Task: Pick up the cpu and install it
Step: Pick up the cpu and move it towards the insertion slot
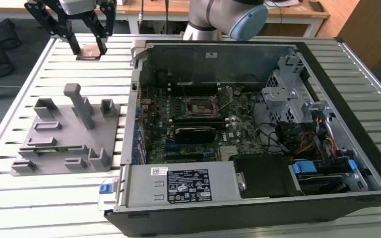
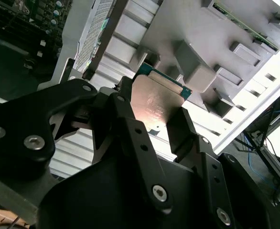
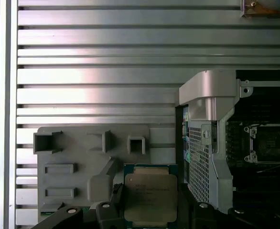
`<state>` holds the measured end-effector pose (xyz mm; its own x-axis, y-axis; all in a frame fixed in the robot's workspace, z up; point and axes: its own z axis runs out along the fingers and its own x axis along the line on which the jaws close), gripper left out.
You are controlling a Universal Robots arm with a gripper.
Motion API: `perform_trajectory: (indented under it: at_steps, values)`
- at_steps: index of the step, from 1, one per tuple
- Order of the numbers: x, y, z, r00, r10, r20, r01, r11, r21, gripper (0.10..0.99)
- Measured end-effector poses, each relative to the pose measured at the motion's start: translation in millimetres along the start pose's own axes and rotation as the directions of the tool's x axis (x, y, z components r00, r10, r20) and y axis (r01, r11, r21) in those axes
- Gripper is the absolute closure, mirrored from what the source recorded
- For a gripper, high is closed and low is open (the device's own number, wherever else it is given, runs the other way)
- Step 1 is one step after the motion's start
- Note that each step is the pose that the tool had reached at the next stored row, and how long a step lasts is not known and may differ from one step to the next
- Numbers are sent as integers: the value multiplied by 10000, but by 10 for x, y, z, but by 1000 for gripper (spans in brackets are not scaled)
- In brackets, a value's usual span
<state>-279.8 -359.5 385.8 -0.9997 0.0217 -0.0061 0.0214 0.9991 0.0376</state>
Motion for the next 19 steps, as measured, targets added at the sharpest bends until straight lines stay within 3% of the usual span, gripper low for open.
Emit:
perform_trajectory:
  at_steps: [19]
  values:
    - [-261, 36, 3, 10000, -1, 0, 1, 10000, 3, 549]
